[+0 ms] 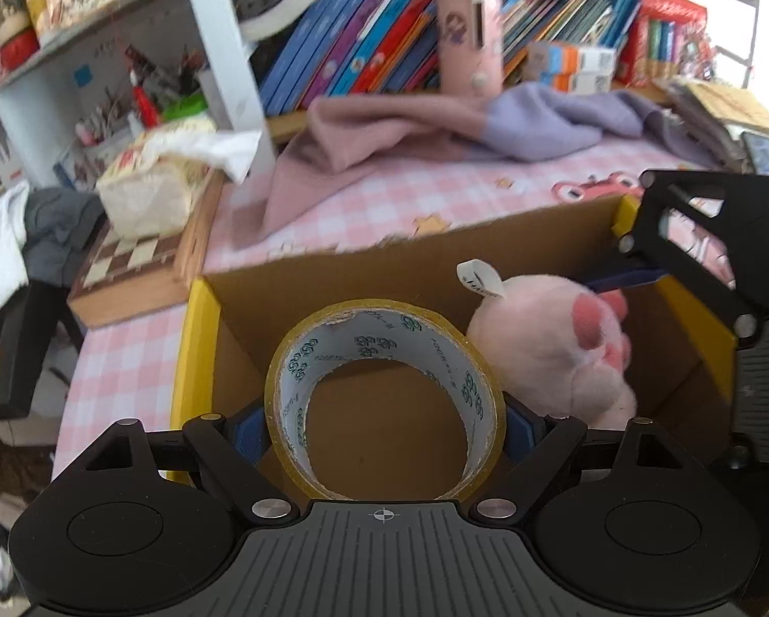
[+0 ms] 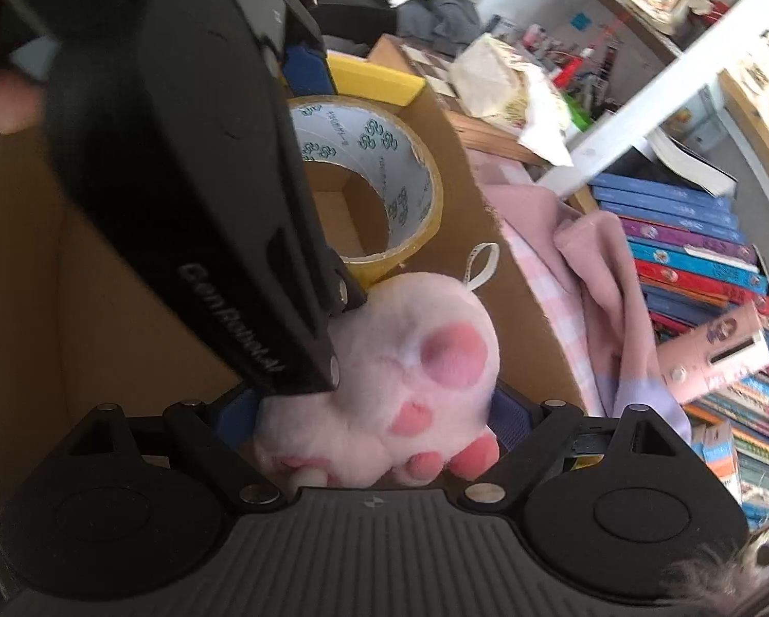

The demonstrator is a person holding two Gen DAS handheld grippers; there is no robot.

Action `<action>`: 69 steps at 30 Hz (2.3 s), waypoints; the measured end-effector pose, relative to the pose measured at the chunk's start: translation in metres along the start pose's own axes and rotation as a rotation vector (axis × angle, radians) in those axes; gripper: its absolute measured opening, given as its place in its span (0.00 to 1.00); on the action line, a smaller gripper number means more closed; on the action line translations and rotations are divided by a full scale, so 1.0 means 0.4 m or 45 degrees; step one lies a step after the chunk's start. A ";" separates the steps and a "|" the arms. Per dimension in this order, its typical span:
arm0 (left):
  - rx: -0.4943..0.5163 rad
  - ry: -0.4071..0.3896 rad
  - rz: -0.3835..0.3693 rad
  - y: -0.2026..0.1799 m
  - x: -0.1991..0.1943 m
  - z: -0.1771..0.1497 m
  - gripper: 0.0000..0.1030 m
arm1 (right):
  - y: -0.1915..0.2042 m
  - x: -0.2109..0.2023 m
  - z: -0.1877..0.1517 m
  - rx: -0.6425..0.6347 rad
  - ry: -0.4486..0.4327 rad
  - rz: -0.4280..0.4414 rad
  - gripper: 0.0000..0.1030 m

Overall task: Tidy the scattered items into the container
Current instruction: 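Lower the tape roll and pig into the box and open both tools, then lift both tools out of the yellow box and back away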

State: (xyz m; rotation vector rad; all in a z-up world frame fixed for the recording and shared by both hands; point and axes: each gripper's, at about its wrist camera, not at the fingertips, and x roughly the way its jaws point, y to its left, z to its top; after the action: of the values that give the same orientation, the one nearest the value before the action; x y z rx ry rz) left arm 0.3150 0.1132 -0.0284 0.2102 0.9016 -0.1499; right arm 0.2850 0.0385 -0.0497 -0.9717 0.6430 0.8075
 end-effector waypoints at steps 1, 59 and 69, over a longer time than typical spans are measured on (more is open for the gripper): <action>-0.016 0.018 0.001 0.004 0.004 0.001 0.86 | 0.002 0.005 0.002 -0.013 0.004 0.009 0.87; -0.234 -0.592 0.250 -0.055 -0.565 -0.259 0.99 | 0.161 -0.503 -0.047 0.431 -0.500 -0.297 1.00; -0.229 -0.602 0.260 -0.123 -0.639 -0.365 0.99 | 0.278 -0.594 -0.130 0.582 -0.539 -0.408 1.00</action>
State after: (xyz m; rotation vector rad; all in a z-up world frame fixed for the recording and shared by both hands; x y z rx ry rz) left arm 0.0370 0.1117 0.0800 0.0910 0.4160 0.0715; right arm 0.0562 -0.0430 0.0622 -0.4470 0.2716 0.5229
